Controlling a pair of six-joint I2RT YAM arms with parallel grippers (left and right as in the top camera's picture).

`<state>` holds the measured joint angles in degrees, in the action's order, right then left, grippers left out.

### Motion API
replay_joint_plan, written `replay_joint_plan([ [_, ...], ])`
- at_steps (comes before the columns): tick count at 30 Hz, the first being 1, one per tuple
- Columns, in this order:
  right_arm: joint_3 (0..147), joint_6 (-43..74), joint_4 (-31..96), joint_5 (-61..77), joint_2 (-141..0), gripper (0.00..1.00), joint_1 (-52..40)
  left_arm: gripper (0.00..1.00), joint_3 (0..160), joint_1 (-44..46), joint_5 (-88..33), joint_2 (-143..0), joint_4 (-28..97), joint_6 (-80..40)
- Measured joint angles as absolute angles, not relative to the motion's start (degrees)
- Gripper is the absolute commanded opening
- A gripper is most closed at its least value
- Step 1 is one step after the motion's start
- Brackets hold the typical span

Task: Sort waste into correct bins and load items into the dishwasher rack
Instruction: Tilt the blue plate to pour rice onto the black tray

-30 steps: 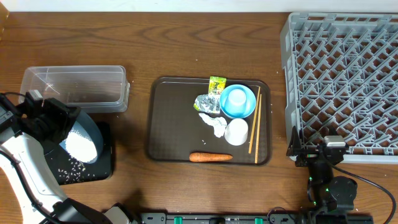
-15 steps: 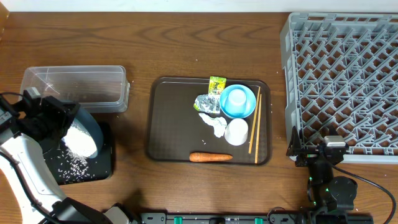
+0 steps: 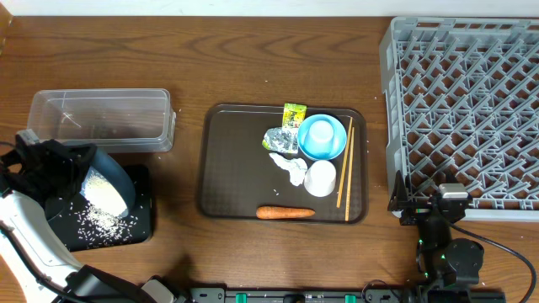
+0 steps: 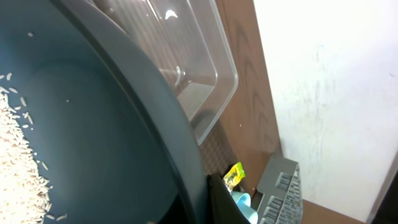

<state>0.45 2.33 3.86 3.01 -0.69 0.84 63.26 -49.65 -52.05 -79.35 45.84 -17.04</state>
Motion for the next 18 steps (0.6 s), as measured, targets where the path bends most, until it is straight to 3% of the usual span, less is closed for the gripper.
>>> replay_joint_plan([
  [18,0.4,2.3,3.9,3.0,-0.7,0.99,0.8,0.06,63.3,-50.2,-55.7,-79.4,45.9,-14.9],
])
